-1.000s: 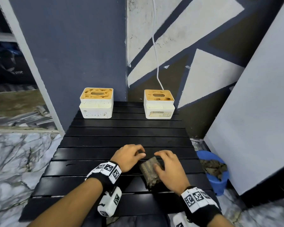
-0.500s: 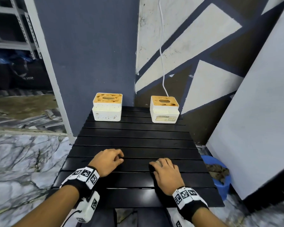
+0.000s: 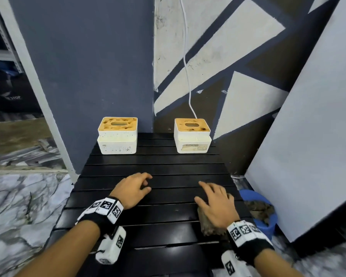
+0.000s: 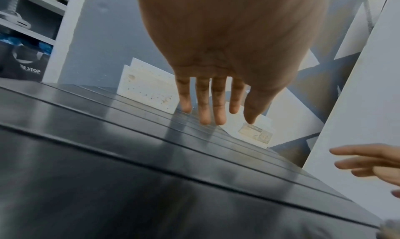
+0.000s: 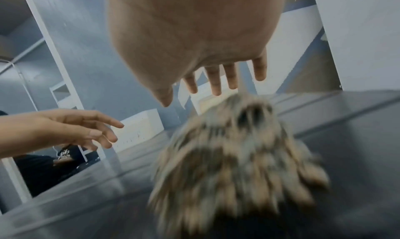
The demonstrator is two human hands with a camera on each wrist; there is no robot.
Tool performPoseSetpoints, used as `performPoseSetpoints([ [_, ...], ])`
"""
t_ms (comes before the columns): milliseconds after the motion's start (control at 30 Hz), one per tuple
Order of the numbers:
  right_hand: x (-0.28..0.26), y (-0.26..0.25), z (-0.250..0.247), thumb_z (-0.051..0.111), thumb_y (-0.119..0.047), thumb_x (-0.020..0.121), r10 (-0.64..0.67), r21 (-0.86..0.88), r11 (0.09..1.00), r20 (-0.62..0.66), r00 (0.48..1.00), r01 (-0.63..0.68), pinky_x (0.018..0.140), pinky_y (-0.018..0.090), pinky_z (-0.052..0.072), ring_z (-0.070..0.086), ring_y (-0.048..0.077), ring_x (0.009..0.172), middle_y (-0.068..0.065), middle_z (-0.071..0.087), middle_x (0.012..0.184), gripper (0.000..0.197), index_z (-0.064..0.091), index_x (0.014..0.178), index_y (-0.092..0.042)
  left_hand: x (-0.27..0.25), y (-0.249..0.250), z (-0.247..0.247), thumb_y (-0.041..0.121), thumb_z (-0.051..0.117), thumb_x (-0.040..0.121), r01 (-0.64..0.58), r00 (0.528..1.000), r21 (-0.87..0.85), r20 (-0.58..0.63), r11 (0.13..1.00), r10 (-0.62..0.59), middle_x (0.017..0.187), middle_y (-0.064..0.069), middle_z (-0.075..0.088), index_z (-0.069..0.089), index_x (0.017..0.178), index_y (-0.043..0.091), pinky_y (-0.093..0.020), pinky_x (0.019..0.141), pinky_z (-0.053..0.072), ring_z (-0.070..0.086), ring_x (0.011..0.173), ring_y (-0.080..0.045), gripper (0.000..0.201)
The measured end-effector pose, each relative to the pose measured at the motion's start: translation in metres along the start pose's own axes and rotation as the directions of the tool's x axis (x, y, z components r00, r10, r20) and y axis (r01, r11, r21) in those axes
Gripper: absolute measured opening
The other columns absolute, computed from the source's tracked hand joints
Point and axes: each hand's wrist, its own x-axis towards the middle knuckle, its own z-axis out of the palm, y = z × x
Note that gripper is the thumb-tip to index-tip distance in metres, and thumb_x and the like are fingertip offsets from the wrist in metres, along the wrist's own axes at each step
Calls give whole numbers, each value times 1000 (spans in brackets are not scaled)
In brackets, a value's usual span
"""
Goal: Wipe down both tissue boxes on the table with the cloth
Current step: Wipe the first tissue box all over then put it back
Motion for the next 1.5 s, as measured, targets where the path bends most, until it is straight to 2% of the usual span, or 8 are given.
performPoseSetpoints([
  [200,94,28,-38,48,-50,91,92,121,989,-53,994,-85,106,48,33,29,28,134,6,34,147,63,26,144,-26,77,31,6,30,61,95,3,999,-118,-39,993,-7,138,-1,50,36,148,25,-32,107,41,50,128,-15,59],
  [467,191,53,-57,62,-34,87,147,435,894,-47,988,-112,111,40,26,30,28,137,14,33,147,73,22,147,-20,172,54,14,25,67,92,80,991,-341,-70,937,-110,155,-10,31,19,155,26,-40,115,35,40,139,-26,79],
  [667,237,65,-49,65,-30,86,134,495,864,-36,990,-98,112,38,25,29,26,139,8,32,151,81,16,149,-16,225,59,26,25,68,91,96,991,-414,-47,905,-127,157,-11,28,15,156,30,-44,116,33,37,140,-30,84],
  [800,259,72,-40,69,-30,83,110,543,836,-20,994,-81,105,36,39,48,24,125,2,47,142,79,22,146,-22,250,55,44,25,71,89,98,991,-432,-43,897,-129,149,-12,37,20,155,28,-44,116,33,41,136,-29,83],
  [900,261,72,-34,68,-21,85,74,570,820,-32,997,-43,96,30,43,54,19,116,-2,56,128,69,29,141,-30,256,52,55,23,74,86,82,994,-475,-27,876,-108,149,-9,39,17,155,31,-47,113,38,44,134,-28,89],
  [1033,259,72,-27,69,-15,84,98,604,796,-70,993,-36,100,38,44,53,21,120,0,56,130,73,28,142,-30,256,46,61,20,74,86,66,991,-513,-68,856,-117,148,-2,44,23,150,33,-49,107,44,53,127,-26,84],
  [1233,246,65,-24,74,-14,80,107,606,795,-78,991,-38,97,42,49,58,21,113,2,59,125,71,34,137,-25,239,37,52,13,74,86,75,982,-516,-111,853,-154,140,-4,51,37,140,28,-45,104,48,58,118,-23,67],
  [1500,206,33,-9,74,-23,79,59,510,860,-102,993,2,99,38,46,57,20,105,5,57,116,83,26,147,-28,175,26,42,9,72,86,55,971,-431,-187,901,-149,133,-2,52,45,139,25,-36,98,51,61,102,-16,62],
])
